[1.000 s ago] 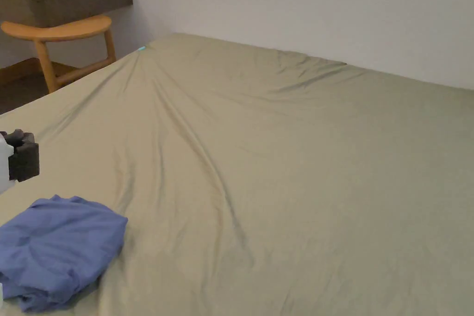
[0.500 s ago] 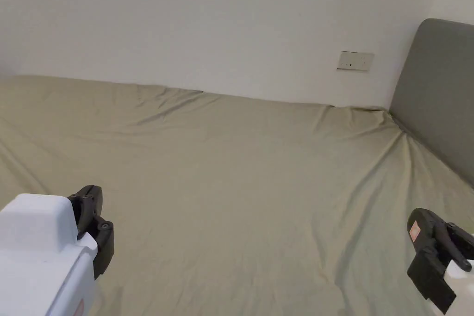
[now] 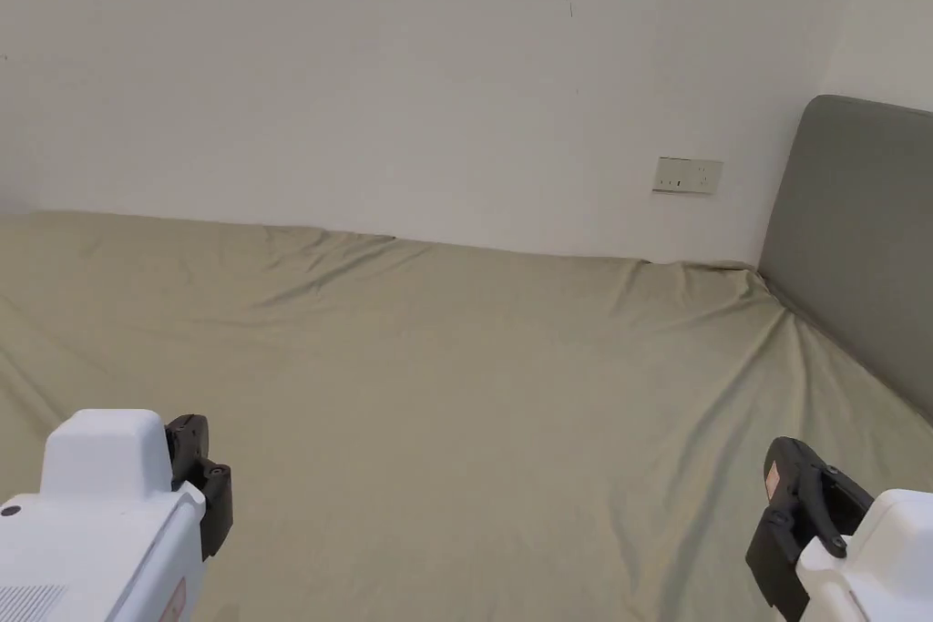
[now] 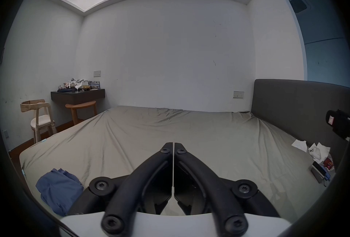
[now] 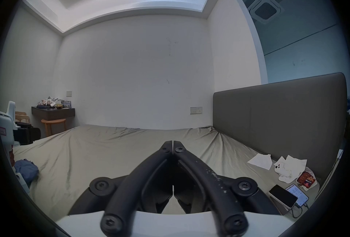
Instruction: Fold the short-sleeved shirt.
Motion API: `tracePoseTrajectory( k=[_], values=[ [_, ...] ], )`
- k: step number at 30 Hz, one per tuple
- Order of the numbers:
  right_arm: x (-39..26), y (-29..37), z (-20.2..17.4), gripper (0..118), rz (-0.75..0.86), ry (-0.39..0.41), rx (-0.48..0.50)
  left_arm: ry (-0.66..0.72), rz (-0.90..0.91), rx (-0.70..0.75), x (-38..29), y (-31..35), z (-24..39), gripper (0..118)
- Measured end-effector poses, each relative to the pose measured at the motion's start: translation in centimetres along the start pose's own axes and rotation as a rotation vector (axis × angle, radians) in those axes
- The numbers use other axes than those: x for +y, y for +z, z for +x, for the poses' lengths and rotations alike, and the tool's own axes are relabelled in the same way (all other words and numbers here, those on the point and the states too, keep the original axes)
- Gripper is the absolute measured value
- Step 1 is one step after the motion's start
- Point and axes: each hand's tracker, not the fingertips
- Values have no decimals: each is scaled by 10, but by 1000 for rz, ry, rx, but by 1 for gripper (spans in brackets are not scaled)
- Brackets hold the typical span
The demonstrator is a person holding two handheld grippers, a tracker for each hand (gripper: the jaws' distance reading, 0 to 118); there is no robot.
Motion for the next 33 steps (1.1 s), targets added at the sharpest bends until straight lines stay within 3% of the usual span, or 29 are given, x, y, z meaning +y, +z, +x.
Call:
tracePoseTrajectory(
  k=[2, 3, 4, 6, 7, 8, 9, 10, 20, 27, 33],
  values=[
    [1, -4, -2, 4, -10, -25, 13, -8, 23, 1, 2, 3, 2, 3],
    [1, -6, -3, 17, -20, -39, 22, -13, 33, -6, 3, 5, 2, 10],
    [1, -7, -4, 17, -28, -46, 35, -17, 42, -16, 4, 7, 2, 14],
    [0, -9, -6, 34, -36, -40, 41, -23, 46, -34, 5, 8, 4, 25],
    [0, -10, -7, 72, -46, -33, 53, -28, 42, -44, 5, 8, 5, 60],
    [-1, -9, -10, 94, -41, -22, 50, -29, 40, -44, 5, 7, 5, 85],
    [0, -8, -11, 109, -33, -4, 47, -33, 43, -46, 5, 8, 6, 106],
    [0, -6, -12, 118, -23, 12, 46, -43, 50, -49, 4, 10, 8, 118],
    [1, -14, -15, 118, 46, 82, 9, -189, 40, -79, -4, 11, 30, 118],
    [1, -10, -10, 118, 25, 64, 12, 18, -1, -178, 3, 20, 21, 118],
    [2, -11, -6, 118, 23, 56, -31, 12, -15, -140, 20, 31, 25, 118]
  ],
)
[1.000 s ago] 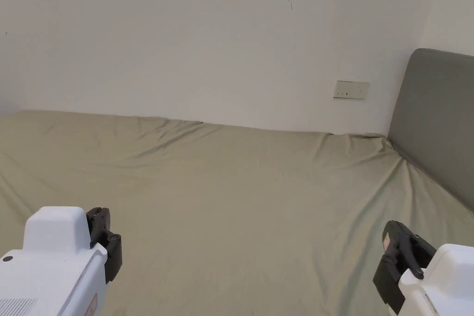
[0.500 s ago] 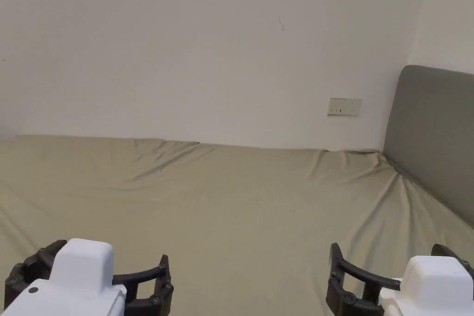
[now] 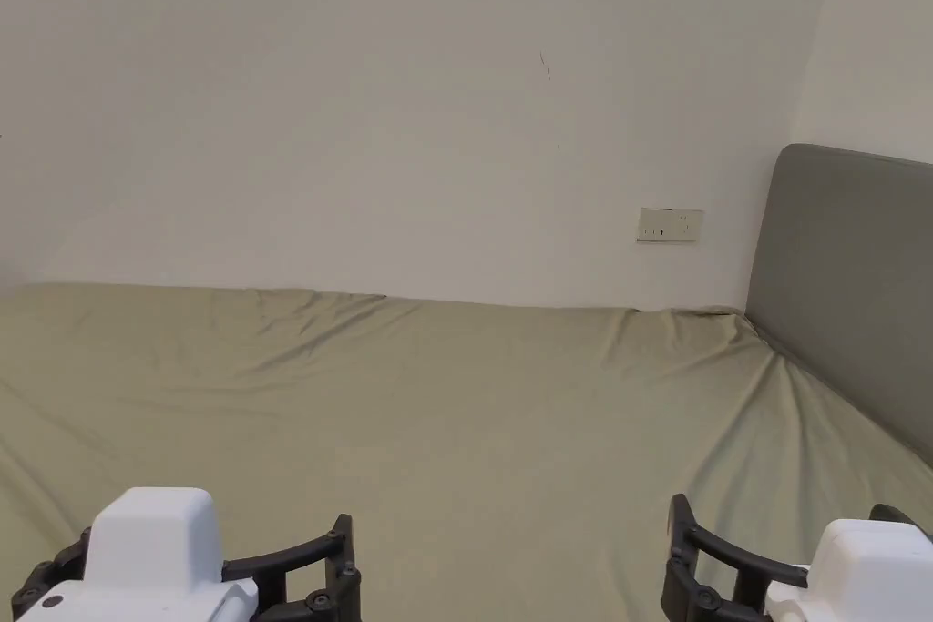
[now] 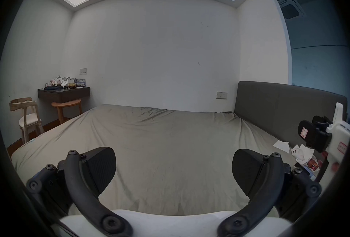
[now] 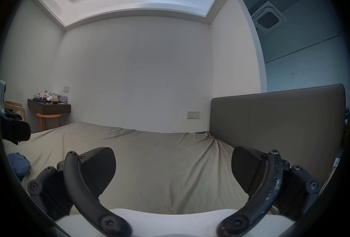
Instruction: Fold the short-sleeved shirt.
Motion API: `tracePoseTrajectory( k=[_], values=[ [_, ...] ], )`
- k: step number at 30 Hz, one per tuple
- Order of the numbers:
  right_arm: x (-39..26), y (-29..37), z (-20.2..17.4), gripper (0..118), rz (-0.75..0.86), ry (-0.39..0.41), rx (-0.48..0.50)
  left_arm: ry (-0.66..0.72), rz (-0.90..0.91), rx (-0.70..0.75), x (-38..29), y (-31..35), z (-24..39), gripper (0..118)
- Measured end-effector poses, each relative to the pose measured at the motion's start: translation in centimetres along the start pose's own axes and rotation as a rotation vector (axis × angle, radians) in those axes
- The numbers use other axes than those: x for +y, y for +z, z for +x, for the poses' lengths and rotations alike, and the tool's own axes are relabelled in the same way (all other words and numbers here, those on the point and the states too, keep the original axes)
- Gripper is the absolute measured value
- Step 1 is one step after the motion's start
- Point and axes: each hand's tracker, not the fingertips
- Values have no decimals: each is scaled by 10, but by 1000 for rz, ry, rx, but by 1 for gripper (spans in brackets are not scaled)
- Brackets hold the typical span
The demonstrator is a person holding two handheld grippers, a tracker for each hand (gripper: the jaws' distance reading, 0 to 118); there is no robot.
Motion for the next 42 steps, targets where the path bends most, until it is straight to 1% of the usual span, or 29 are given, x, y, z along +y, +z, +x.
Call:
tracePoseTrajectory(
  k=[2, 4, 6, 10, 15, 21, 23, 25, 29, 31, 33, 37, 40, 42],
  values=[
    [-1, 0, 2, 118, -3, -10, -2, 3, 9, -47, 7, 7, 0, 118],
    [-2, -1, 3, 118, -5, -15, -5, 36, 14, -122, 14, 14, -2, 118],
    [-3, -1, 3, 118, -10, -9, -13, 70, 10, -162, 20, 20, -2, 118],
    [-5, -2, 4, 118, -20, 9, -28, 64, 24, -159, 28, 29, 1, 118],
    [-7, -1, 5, 118, -21, 2, -26, 66, 21, -178, 29, 31, -1, 118],
    [-6, 0, 5, 118, -25, -6, -20, 29, 27, -110, 24, 29, 4, 118],
    [-7, 0, 4, 118, -26, -5, -16, -7, 40, -72, 22, 26, 5, 118],
    [-8, 1, 4, 118, -29, -3, -10, -27, -1, -50, 23, 21, 6, 118],
    [-10, 1, 2, 118, -41, 1, -1, 1, 19, -28, 18, 16, 4, 118],
    [-10, 2, 2, 118, -46, -3, 2, 52, 17, -47, 19, 16, 1, 118],
    [-9, 2, 3, 118, -45, -7, 5, 66, 13, -56, 19, 16, -1, 118],
    [-7, 2, 3, 118, -41, 5, 0, 47, 1, -89, 22, 19, -1, 118],
    [-7, 2, 2, 118, -36, 7, 2, 26, -97, -108, 28, 11, 0, 118],
    [-6, 3, 1, 118, -34, 3, 6, 37, -65, -101, 26, 9, 1, 118]
  ],
)
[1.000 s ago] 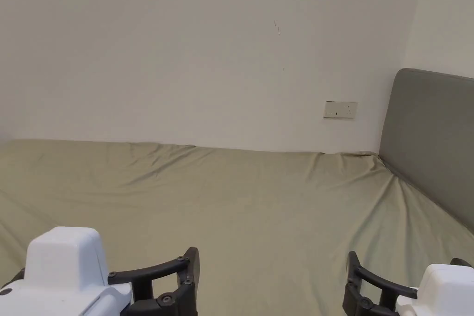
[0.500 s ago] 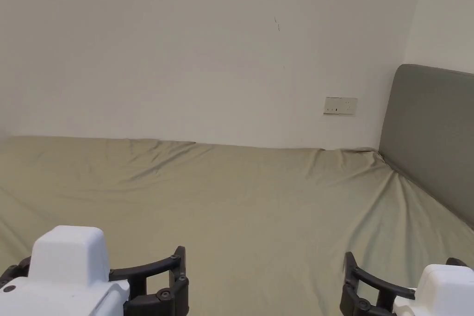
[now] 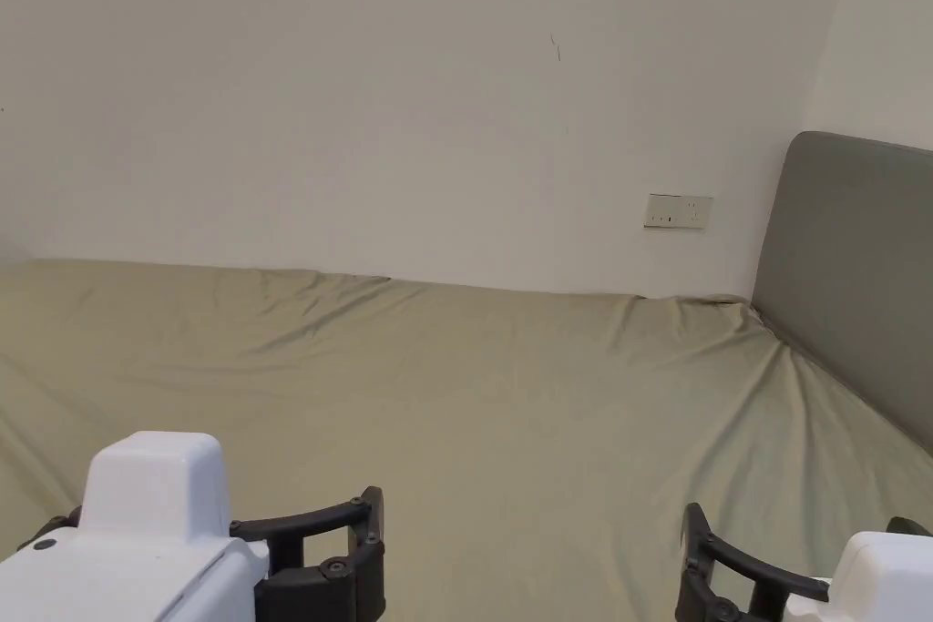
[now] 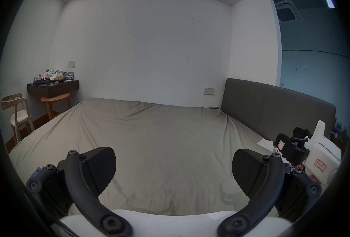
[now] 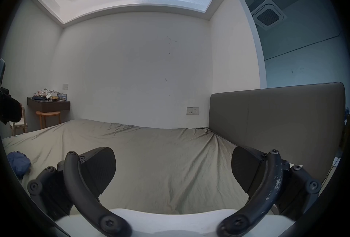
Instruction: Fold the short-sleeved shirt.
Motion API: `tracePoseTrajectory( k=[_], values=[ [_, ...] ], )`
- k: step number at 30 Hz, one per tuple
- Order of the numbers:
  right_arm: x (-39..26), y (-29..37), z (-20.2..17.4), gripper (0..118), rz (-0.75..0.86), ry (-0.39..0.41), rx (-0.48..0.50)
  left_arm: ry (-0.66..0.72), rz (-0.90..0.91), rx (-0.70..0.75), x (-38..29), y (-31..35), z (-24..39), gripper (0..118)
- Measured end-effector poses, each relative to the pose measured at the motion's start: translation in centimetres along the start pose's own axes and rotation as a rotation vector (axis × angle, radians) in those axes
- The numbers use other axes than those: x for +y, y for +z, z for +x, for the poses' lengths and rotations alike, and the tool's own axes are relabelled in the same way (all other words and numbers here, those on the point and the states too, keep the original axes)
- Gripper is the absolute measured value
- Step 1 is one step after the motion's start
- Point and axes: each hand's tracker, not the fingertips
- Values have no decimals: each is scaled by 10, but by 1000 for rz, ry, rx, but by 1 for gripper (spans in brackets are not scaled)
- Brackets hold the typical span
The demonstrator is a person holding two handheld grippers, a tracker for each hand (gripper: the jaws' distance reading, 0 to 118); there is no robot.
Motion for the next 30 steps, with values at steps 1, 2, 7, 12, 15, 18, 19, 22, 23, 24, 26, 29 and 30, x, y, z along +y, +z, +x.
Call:
tracePoseTrajectory(
  k=[1, 2, 7, 12, 15, 18, 19, 22, 23, 24, 26, 29, 30],
  values=[
    [0, 0, 0, 118, 0, -1, 3, 2, 8, 26, -1, 0, 2, 118],
    [0, 1, -1, 118, -4, 1, 5, 2, 34, 65, -2, 0, 3, 118],
    [-2, 0, -2, 118, -20, 9, 12, 83, 88, 44, -2, 7, -1, 118],
    [0, 1, -2, 118, -14, 5, 14, 23, 69, 46, 0, 5, -3, 118],
    [1, 2, -2, 118, -10, 6, 14, -18, 62, 71, -4, 0, -2, 118],
    [1, 2, -2, 118, -10, 3, 17, -10, 51, 83, -6, -2, -4, 118],
    [1, 3, -2, 118, -11, 3, 17, -8, 49, 90, -6, -3, -4, 118],
    [0, 3, -1, 118, -12, 7, 17, -16, 42, 102, -8, -4, -4, 118],
    [1, 3, -1, 118, -13, 8, 16, -22, 41, 104, -8, -4, -4, 118],
    [1, 3, -1, 118, -13, 8, 15, -27, 41, 105, -8, -3, -4, 118],
    [1, 3, -1, 118, -13, 5, 16, -33, 42, 104, -8, -3, -4, 118],
    [1, 3, -1, 118, -14, 2, 17, -27, 40, 95, -7, -3, -4, 118],
    [1, 3, -2, 118, -15, 2, 18, -28, 40, 94, -7, -4, -4, 118]
  ],
)
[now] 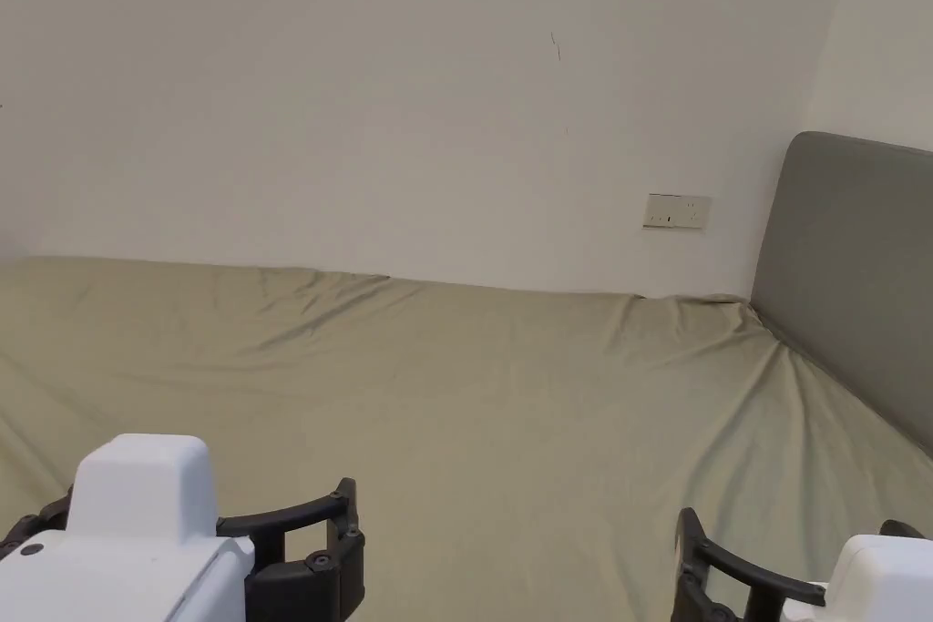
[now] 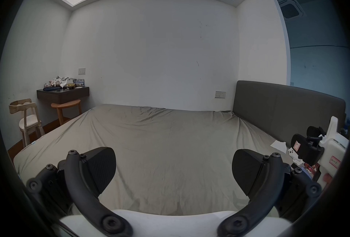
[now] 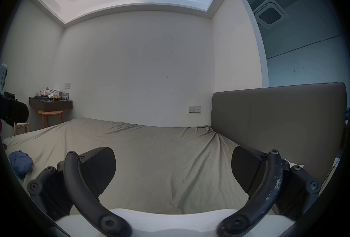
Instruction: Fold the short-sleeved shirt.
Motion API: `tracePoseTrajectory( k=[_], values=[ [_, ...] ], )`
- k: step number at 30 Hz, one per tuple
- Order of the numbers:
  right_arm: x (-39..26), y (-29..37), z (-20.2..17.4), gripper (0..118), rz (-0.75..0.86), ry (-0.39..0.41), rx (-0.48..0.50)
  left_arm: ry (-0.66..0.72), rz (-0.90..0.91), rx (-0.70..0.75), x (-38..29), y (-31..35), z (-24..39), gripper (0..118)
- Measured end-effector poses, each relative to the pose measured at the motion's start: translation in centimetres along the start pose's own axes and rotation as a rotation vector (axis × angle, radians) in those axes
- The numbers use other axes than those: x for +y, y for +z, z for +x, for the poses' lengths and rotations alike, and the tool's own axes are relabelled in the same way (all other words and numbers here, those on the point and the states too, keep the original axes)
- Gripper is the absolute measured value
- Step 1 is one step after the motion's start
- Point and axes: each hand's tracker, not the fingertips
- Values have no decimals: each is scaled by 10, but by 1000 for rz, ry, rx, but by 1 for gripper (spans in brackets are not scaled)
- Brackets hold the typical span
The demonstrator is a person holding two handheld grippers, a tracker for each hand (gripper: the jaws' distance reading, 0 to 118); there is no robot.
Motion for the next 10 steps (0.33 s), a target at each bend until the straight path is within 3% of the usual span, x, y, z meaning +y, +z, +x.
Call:
tracePoseTrajectory(
  k=[10],
  values=[
    [-1, -2, -3, 118, -7, -3, 15, -37, -24, 0, -1, -5, 2, 118]
  ],
)
